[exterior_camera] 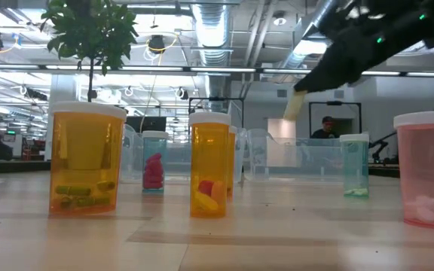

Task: Pick and place medicine bottles into bin by pill shape (circle, oval)
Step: Put the yellow pill bottle into the right transparent bin

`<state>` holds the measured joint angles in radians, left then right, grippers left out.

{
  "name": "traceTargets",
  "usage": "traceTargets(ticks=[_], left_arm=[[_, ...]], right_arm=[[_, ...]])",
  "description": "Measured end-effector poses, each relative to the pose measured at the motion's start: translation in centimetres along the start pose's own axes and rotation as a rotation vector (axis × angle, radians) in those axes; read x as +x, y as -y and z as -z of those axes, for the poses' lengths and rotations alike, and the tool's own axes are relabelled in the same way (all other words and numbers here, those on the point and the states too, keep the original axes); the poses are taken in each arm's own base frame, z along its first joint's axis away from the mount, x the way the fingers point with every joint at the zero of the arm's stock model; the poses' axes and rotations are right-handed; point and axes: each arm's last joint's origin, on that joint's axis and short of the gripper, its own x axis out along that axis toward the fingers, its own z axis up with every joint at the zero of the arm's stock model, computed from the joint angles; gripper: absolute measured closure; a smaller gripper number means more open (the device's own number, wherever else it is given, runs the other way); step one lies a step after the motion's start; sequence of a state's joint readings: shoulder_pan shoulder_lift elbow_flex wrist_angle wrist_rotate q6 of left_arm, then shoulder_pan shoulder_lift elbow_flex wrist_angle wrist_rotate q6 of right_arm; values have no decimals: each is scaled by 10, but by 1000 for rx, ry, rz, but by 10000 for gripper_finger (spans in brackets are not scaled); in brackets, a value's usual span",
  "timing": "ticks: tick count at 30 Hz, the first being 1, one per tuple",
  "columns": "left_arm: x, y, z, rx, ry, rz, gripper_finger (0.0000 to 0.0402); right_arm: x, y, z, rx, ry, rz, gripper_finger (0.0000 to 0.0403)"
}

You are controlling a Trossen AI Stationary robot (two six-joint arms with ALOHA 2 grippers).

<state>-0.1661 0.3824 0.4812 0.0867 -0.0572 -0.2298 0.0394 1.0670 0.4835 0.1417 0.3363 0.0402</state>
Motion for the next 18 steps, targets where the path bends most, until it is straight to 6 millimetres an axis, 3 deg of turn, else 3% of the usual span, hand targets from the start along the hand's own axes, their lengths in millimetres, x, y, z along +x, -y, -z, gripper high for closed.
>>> traceTargets(ticks=[18], left_arm=[[-7,-3,5,5,-52,-54,166]], right_arm=[[67,3,24,-37,-112,57,284]])
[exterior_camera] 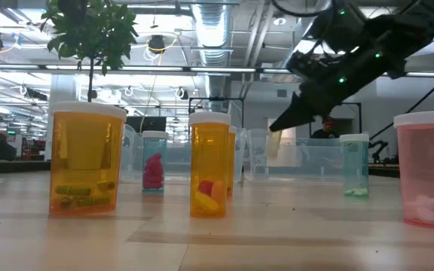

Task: Pick and place medicine bottles into bin by pill shape (circle, oval)
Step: Put the yellow pill bottle into the right transparent bin, then put the green pill bottle into the right transparent bin

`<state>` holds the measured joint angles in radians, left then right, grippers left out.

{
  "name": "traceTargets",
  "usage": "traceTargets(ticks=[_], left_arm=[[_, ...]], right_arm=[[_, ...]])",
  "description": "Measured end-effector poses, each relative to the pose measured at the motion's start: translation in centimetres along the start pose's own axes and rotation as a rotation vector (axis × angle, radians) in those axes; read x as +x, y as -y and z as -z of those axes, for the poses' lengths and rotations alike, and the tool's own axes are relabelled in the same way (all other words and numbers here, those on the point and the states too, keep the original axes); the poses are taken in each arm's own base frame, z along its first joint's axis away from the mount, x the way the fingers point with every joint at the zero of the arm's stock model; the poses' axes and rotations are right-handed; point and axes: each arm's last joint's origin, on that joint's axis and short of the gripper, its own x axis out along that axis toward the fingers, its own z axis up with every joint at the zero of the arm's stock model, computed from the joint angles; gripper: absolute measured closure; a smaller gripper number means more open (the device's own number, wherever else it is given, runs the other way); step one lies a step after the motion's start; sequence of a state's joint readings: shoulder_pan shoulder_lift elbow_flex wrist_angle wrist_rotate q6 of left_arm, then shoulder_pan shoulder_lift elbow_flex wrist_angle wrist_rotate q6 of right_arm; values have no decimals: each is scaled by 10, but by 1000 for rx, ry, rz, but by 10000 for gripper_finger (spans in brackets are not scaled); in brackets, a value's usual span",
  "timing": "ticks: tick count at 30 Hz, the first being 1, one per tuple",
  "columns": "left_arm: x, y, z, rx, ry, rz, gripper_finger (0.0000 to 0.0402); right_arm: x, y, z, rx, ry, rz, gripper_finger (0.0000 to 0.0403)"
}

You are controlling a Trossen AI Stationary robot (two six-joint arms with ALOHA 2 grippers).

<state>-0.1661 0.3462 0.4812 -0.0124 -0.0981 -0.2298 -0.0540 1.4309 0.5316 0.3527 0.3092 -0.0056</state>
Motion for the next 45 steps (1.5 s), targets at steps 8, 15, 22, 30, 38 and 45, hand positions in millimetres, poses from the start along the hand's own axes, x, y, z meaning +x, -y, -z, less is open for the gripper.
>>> traceTargets(ticks=[8,15,22,30,38,45], left_arm=[[0,0,0,0,1,0,166],[0,0,0,-1,2,0,166],[0,0,0,-2,3,0,166],[0,0,0,-8,3,0,166],[0,0,0,-11,2,1,166],[0,0,0,-11,2,1,166]], right_arm=[[27,-9,-6,-82,-107,-3,284],[35,-11,-8,-103,-167,-2,284],[38,-12,-6,-101,-175,2,284],[36,-11,-7,-101,-175,2,274],[36,-11,-5,-105,-182,-3,205],[23,-8,-20,-92,-115,-3,185]])
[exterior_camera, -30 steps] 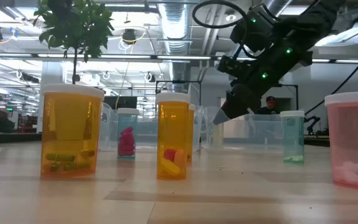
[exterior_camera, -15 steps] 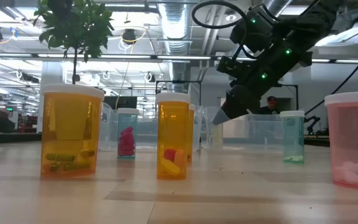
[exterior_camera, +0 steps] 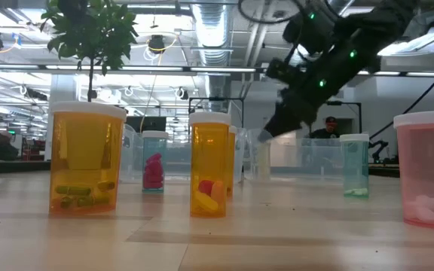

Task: Pick and place medicine bottles into bin by pill shape (circle, oval)
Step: Put the green pill bottle into the right transparent bin

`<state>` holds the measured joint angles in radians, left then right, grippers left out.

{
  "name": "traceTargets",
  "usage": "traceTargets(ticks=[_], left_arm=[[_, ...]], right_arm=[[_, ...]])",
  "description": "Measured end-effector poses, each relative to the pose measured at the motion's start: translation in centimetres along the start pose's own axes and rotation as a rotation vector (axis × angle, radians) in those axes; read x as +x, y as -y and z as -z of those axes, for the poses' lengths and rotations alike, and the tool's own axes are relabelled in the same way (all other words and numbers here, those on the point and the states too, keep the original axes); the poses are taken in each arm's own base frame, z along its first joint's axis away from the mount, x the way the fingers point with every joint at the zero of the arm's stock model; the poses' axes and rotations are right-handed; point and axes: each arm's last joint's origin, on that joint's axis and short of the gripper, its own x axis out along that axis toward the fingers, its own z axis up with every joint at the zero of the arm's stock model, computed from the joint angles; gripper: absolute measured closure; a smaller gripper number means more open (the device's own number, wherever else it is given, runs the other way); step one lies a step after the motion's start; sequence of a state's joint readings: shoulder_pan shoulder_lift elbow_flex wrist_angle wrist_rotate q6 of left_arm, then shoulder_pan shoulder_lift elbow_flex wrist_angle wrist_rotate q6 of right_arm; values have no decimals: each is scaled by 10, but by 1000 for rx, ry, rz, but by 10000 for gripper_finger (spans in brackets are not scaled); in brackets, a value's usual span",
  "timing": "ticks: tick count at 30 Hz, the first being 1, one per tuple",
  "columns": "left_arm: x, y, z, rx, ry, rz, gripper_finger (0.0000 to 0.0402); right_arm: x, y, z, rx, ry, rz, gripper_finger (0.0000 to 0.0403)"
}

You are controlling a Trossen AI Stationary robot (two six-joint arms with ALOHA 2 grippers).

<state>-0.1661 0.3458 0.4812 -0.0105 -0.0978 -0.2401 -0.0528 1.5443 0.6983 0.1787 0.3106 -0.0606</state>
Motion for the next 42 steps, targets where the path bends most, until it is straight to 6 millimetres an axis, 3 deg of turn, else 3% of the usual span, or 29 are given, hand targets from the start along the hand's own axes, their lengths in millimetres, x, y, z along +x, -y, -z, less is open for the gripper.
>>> traceTargets(ticks=[4,11,15,19,27,37,42], left_arm=[[0,0,0,0,0,0,166],[0,0,0,1,-3,7,166],[0,0,0,1,-3,7,166],[0,0,0,1,-3,7,166],[0,0,0,0,-2,3,166],[0,0,0,0,0,-1,166],[0,0,0,-5,0,-1,166]], right_arm=[[-25,8,-12,18,46,-19,192],[-99,9,-25,99,124,-172,193],[-133,-2,-14,156,137,-270,196],[-151,-21,12,218,161,-348,203],[-153,-63,62,268,213,-321,211],[-126,-104,74,224,226,-310,209],[-113,-117,78,236,241,-318,190]])
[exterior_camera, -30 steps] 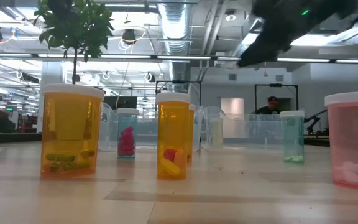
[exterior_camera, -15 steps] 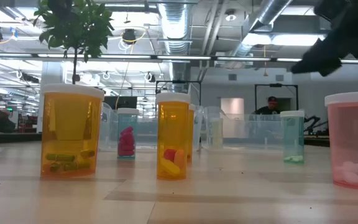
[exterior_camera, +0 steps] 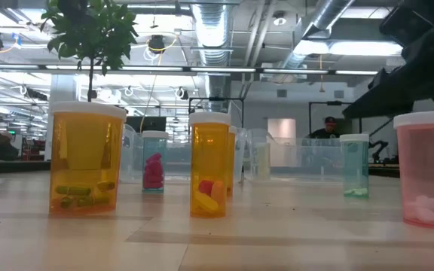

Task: Pick and place medicine bottles into bin by pill shape (circle, oval)
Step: Put the green pill bottle into the right transparent bin

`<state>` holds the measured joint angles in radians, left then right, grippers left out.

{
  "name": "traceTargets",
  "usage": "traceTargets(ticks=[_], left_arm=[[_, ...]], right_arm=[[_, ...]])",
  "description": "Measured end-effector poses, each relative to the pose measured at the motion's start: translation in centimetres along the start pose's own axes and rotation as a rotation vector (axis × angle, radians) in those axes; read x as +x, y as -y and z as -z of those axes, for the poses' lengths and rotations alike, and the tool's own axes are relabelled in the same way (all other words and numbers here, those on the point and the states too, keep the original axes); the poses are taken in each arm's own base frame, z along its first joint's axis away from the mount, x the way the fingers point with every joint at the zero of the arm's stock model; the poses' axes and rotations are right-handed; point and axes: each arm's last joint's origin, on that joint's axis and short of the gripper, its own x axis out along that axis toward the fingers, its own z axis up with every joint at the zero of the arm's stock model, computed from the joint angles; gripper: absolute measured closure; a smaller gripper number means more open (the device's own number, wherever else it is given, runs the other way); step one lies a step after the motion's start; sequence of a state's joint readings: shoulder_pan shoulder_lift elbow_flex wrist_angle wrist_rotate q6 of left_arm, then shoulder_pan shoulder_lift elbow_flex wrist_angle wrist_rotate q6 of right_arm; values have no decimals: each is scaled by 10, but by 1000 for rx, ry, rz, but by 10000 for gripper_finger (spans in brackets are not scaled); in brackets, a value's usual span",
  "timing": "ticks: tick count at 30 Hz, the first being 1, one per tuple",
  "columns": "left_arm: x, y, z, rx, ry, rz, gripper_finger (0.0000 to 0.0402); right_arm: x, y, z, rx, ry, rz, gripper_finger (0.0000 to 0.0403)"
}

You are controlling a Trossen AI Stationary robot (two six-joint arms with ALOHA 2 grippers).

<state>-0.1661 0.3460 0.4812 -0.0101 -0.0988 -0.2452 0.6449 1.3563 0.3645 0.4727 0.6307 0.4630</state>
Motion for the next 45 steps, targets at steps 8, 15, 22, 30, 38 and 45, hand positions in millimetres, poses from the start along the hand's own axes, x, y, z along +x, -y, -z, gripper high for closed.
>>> traceTargets(ticks=[8,15,22,30,38,45], left_arm=[[0,0,0,-4,-1,0,166],[0,0,0,-4,-1,0,166],[0,0,0,-4,-1,0,166],[0,0,1,-3,-9,-2,166],[0,0,1,-3,-9,-2,166],[0,0,1,-3,-10,-2,166]], right_arm=[[12,-5,10,9,10,-8,159],[20,-4,21,0,-17,3,161],[29,0,28,3,-47,18,163],[32,2,28,7,-39,28,168],[31,2,26,3,-33,24,238],[31,2,26,-1,-33,24,302]])
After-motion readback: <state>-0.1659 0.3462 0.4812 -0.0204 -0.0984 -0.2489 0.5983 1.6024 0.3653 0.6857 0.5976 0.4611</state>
